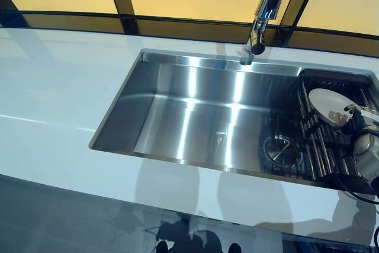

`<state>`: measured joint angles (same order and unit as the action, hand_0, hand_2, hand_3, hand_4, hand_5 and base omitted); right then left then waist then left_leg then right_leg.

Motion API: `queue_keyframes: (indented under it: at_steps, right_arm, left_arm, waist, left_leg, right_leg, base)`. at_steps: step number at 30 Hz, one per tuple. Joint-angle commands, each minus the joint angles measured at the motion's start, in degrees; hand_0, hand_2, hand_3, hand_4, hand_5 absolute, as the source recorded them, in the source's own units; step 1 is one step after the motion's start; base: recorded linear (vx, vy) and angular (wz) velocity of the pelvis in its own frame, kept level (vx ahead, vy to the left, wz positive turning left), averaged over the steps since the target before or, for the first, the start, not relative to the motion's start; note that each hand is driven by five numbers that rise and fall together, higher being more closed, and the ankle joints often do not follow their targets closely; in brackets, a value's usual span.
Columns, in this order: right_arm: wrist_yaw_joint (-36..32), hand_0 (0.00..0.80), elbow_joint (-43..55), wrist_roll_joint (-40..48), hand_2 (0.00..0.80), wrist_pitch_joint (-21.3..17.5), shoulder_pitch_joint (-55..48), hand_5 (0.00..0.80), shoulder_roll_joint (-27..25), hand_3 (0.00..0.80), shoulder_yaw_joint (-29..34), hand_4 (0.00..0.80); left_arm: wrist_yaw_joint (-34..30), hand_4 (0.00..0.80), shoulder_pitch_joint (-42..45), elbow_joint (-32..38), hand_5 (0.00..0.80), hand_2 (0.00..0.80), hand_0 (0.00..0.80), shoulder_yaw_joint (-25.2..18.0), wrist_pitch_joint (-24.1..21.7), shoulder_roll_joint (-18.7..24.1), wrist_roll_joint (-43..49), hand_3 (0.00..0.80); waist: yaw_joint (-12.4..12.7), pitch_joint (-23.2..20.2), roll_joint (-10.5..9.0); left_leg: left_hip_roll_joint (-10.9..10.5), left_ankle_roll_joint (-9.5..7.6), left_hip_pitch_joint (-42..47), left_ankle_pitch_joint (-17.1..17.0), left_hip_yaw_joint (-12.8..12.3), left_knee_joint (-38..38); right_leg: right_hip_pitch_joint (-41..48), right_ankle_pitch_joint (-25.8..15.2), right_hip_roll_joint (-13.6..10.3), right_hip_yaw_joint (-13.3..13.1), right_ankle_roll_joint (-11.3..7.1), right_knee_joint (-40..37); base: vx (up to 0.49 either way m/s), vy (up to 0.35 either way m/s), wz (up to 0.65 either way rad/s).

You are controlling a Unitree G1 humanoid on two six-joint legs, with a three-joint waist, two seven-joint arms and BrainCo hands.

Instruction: Take plates into dishwasher

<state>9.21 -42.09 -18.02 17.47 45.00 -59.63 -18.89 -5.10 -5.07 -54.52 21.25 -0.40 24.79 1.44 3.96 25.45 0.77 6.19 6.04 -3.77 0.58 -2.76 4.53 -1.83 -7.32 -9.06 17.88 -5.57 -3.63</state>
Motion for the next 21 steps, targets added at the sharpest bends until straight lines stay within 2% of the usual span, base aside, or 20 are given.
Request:
queue_keyframes:
  at_steps: [1, 18, 21]
  right_arm:
    - [1.89, 0.000, 0.15, -1.94, 0.000, -0.06, 6.93, 0.000, -5.31, 0.000, -5.78, 0.000]
    - [-0.45, 0.000, 0.50, -3.65, 0.000, -1.11, 8.67, 0.000, -5.03, 0.000, -7.61, 0.000]
    - [-1.19, 0.000, 0.58, -3.97, 0.000, -2.24, 8.94, 0.000, -4.83, 0.000, -8.47, 0.000]
  left_arm:
    - [-0.67, 0.000, 2.06, 1.32, 0.000, 0.000, 0.000, 2.90, -0.25, 1.22, -0.49, 0.000]
    - [-0.99, 0.000, 1.59, 1.66, 0.000, 0.000, 0.000, 3.17, 0.10, 1.35, -0.27, 0.000]
    - [-0.94, 0.000, 1.36, 1.59, 0.000, 0.000, 0.000, 3.33, 0.16, 1.33, -0.40, 0.000]
  waist:
    - [1.57, -2.46, -2.13]
    - [1.72, -2.06, -1.97]
    - [1.79, -1.91, -2.02]
  left_leg:
    - [-1.91, -3.50, -3.19, -1.24, -2.43, 0.18]
    - [-2.08, -3.56, -3.77, -1.03, -2.23, 1.13]
    - [-2.15, -3.64, -3.80, -1.03, -2.17, 1.22]
  right_leg:
    - [-2.74, 10.04, 5.22, -0.44, 4.39, 10.52]
    - [-2.93, 10.12, 5.11, -0.43, 4.58, 10.83]
    - [-2.94, 10.10, 5.09, -0.46, 4.59, 10.89]
  base:
    - [0.000, 0.000, 0.00]
    - [0.000, 0.000, 0.00]
    - [0.000, 0.000, 0.00]
